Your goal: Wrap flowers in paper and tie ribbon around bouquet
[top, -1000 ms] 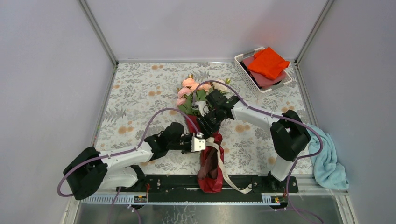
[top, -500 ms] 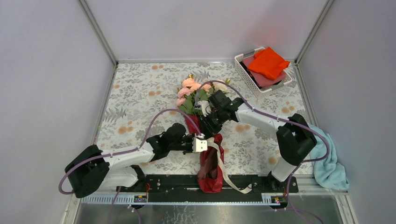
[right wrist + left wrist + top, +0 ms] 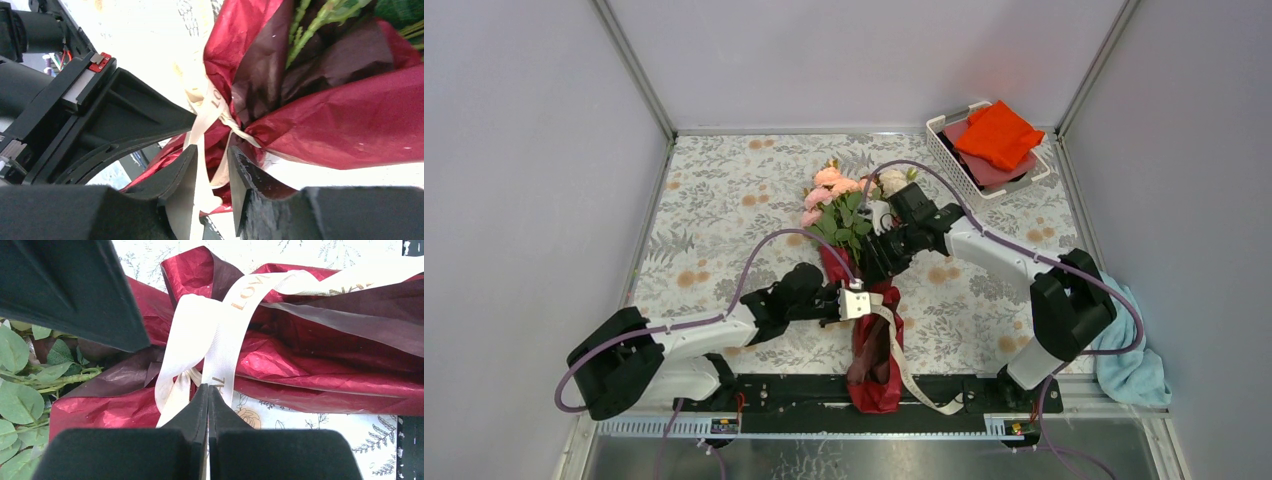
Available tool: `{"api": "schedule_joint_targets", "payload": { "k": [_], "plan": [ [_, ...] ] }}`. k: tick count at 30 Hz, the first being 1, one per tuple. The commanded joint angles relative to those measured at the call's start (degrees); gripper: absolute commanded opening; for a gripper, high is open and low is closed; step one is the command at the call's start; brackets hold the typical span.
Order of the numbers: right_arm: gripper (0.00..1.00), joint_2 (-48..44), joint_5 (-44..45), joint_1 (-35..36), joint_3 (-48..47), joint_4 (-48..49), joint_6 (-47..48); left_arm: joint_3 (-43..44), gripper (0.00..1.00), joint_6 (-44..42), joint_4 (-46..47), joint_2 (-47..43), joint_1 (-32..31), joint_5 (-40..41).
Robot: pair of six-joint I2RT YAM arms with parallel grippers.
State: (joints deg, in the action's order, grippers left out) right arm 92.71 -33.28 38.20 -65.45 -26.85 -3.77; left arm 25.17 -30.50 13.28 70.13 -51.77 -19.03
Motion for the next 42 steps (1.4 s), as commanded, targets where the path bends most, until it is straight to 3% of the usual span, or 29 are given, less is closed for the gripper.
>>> {"api": "schedule_joint_targets", "payload": {
  "k": [1, 5, 8, 14, 18, 23, 30, 35, 42],
  "plan": [
    [0.34, 0.5, 3.6, -0.6, -4.0, -1.3, 0.4, 0.4, 0.00, 0.0, 2.9, 0.3, -0.5, -0.5],
    [0.23, 4.7, 3.4, -0.6, -5.0, -3.0, 2.3, 1.9, 0.02, -4.8, -3.1, -1.2, -0.6, -4.4],
    [0.18, 6.5, 0.8, -0.3, -5.7, -4.6, 3.5, 4.4, 0.35, -8.5, -11.3, -2.1, -0.6, -5.5],
    [0.16, 7.4, -3.9, -0.1, -4.0, -3.2, 5.2, 3.2, 0.50, -7.4, -5.6, -0.8, -0.5, -3.8],
    [0.15, 7.9, -7.5, 0.2, -2.7, -1.1, 4.7, 1.9, 0.41, -6.5, -1.3, 0.4, -0.7, -1.4],
    [0.15, 9.1, -9.7, 0.3, -2.5, -1.3, 5.6, 2.0, 0.19, -6.9, 0.2, 1.8, -0.7, -0.6],
    [0.17, 8.9, -14.2, 0.2, -0.6, 1.7, 4.9, 1.2, 0.00, -6.8, 1.3, 1.9, -0.7, -2.2],
    [0.23, 8.4, -17.1, 0.3, 1.4, 5.1, 4.1, 1.3, 0.00, -6.4, 3.9, 2.6, -0.7, -0.9],
    [0.33, 9.3, -14.2, 0.3, 1.2, 4.7, 2.8, 1.2, 0.00, -5.0, 4.7, 2.0, -0.7, 0.0]
  ]
}}
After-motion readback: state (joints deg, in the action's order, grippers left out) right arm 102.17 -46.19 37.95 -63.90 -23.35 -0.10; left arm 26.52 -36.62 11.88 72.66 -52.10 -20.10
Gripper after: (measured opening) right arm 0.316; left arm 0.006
